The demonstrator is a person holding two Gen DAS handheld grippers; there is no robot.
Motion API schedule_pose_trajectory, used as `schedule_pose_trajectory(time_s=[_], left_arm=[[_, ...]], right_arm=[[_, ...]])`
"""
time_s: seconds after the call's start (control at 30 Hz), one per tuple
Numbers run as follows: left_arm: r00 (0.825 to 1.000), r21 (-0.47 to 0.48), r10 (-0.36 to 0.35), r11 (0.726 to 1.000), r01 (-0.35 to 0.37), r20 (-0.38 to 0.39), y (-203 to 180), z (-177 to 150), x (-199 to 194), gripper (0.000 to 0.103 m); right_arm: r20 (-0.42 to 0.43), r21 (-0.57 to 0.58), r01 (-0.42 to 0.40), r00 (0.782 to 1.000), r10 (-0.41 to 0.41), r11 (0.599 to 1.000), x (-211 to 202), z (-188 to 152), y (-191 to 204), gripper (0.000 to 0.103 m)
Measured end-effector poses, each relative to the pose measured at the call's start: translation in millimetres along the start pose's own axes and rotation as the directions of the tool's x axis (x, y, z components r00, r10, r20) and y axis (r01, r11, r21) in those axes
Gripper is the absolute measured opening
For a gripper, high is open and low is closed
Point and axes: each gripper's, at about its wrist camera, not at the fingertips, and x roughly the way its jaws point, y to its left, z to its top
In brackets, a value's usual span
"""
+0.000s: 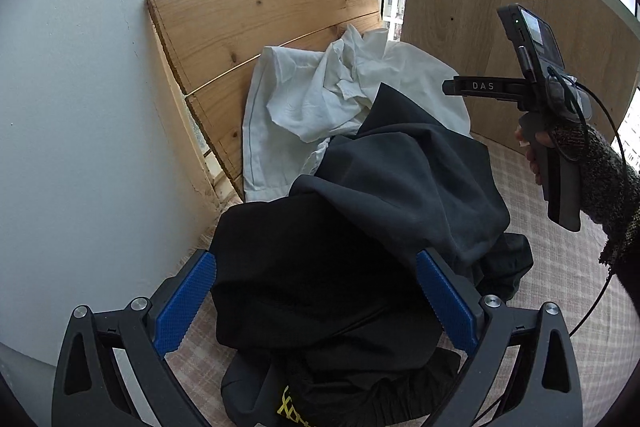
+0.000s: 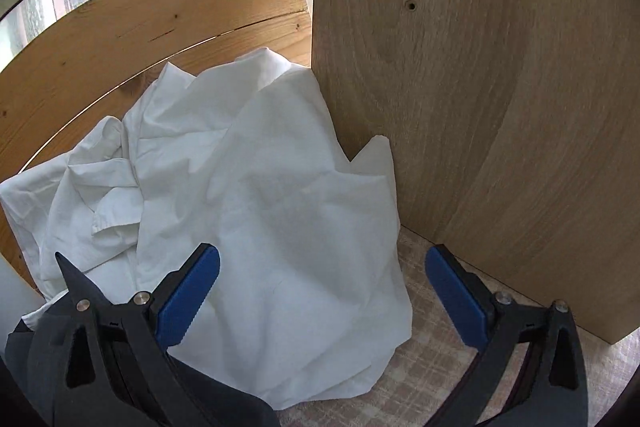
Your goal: Fold clothes
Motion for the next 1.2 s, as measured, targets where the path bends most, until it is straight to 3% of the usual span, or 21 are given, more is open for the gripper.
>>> schedule_pose_trajectory(time_s=[0.23,0.3,0.37,0.47,0.67,0.83,1.03,1.2], left_arm=[[0.999,-0.001,0.03,1.0,-0.03,-0.018,2.1,3.6,18.8,0.1],[0.999,-0.009,0.026,1.0,-0.027,-0.027,3.5,4.7,23.1,0.1],[0.999,-0.006,0.025,1.0,-0.026,-0.033,2.8,5.1,26.0,0.1],[0.999,-0.002,0.024,1.0,-0.024,-0.031,2.5,5.4,26.9,0.1],[0.999,0.007,0.043,0.999,-0.043,-0.021,6.6,6.4,24.9,0.1],[0.997,-0.001,0.072,0.997,-0.072,0.018,11.9,12.4,13.4,0.1],[0.991,0.013,0.102,0.994,-0.104,0.091,9.8,21.8,-17.6,0.1],[0.988,0.023,0.076,0.997,-0.08,0.134,4.2,20.9,-46.6,0.1]], right_arm=[[-0.062,-0.002,-0.062,0.996,0.062,0.998,41.3,0.7,9.7,0.101],[-0.075,-0.006,-0.113,0.991,0.113,0.994,42.1,-0.2,14.0,0.08],[-0.097,-0.021,-0.157,0.983,0.154,0.987,40.0,-1.5,18.4,0.036],[-0.11,-0.08,-0.154,0.983,0.145,0.985,32.7,-3.7,26.4,0.013],[-0.061,-0.144,-0.103,0.994,0.096,0.984,-9.1,10.5,37.4,0.003],[0.119,-0.165,-0.107,0.985,0.128,0.98,-100.5,46.7,42.5,0.002],[0.345,-0.214,-0.075,0.927,0.147,0.974,-238.7,73.3,37.9,0.002],[0.477,-0.195,-0.013,0.872,0.106,0.981,-361.8,70.7,-1.0,0.002]])
